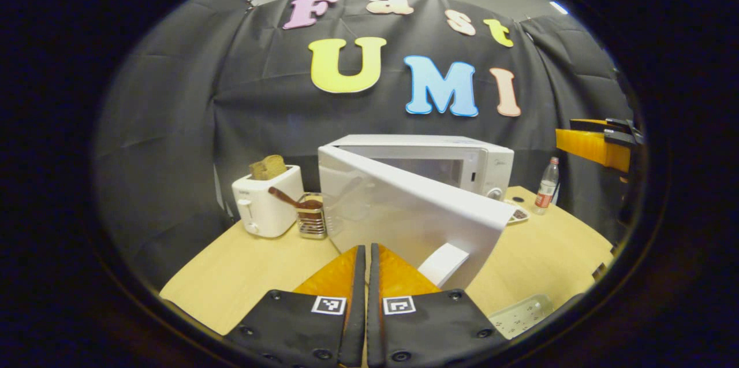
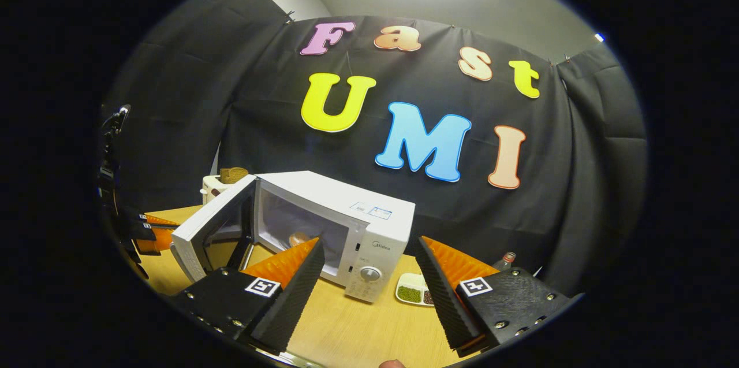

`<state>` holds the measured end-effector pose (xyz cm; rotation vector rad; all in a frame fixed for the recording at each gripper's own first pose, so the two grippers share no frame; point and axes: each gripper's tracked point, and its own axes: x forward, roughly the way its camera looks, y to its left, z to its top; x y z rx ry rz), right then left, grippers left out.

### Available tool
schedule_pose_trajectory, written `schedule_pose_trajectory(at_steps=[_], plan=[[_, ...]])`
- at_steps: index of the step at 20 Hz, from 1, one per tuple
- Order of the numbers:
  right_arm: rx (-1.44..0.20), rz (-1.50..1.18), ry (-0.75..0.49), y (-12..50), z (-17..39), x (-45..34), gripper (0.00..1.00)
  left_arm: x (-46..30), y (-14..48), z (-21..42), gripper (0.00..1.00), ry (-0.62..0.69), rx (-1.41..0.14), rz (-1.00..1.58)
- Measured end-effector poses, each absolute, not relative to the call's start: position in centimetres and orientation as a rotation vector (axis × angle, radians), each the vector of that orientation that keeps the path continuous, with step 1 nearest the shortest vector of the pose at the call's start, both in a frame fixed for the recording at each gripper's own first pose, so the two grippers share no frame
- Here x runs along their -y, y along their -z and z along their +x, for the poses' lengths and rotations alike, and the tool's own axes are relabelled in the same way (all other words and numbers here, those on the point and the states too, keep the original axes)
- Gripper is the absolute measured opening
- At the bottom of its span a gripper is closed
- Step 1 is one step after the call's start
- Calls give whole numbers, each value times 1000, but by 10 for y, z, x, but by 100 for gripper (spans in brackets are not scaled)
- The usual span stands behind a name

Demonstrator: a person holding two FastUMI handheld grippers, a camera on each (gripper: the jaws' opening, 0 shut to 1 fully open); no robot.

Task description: Open the microwave oven with the left hand, put the food in, and close the microwave oven.

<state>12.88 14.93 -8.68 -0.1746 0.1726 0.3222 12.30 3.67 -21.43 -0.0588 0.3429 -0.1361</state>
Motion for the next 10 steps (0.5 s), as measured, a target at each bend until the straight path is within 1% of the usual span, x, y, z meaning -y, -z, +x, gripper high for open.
schedule_pose_trajectory(at_steps=[4, 9, 10], plan=[[-182, -177, -266, 87, 127, -126, 97, -6, 209, 146, 9, 220, -329, -63], [-216, -168, -196, 95, 126, -97, 97, 23, 207, 175, 9, 293, -325, -57], [-221, -169, -183, 95, 125, -93, 97, 30, 207, 180, 2, 311, -324, -59]])
